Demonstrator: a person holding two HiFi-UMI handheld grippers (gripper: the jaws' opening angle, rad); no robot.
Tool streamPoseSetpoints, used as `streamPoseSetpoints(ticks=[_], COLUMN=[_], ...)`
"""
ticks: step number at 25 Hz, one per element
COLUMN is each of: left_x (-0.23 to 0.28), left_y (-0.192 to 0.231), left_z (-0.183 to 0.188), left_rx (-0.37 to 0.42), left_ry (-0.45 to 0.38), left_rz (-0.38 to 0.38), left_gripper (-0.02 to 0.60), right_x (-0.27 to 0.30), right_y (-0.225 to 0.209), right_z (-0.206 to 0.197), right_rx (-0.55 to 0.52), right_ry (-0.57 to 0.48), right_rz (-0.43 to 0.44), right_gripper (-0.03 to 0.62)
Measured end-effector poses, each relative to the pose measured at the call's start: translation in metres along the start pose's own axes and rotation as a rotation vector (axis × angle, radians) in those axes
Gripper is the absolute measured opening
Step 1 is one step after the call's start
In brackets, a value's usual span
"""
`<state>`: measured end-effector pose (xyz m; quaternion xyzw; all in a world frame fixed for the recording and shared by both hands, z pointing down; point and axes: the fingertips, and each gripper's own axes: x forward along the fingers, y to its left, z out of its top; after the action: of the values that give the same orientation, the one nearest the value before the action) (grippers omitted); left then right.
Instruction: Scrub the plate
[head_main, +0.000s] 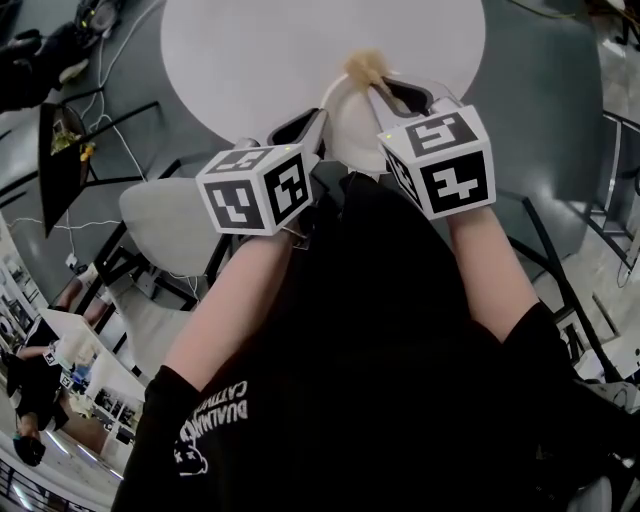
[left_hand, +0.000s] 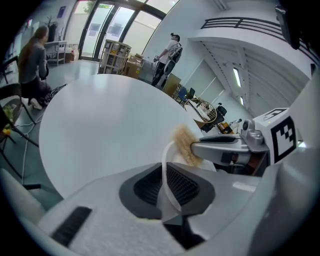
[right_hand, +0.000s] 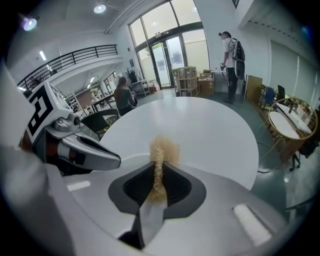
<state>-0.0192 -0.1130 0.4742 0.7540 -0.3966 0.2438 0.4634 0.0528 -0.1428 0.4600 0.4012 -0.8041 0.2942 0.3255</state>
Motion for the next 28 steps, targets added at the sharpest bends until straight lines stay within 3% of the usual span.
streamPoseSetpoints(ticks=[5, 28], left_x=[-0.003, -0.005], left_y=[0.003, 0.004], left_z=[-0.002, -0.011], left_rx=[-0.051, -0.111], left_ry=[-0.021, -0.045], left_rz=[-0.006, -0.002], left_gripper=[0.029, 0.028], right_x=[-0.005, -0.027], right_y=[-0.012, -0.043], right_z=[-0.004, -0.015], right_rx=[-0.010, 0.054], right_ry=[0.013, -0.027], right_rz=[-0.046, -0.142], right_gripper=[0.052, 0.054])
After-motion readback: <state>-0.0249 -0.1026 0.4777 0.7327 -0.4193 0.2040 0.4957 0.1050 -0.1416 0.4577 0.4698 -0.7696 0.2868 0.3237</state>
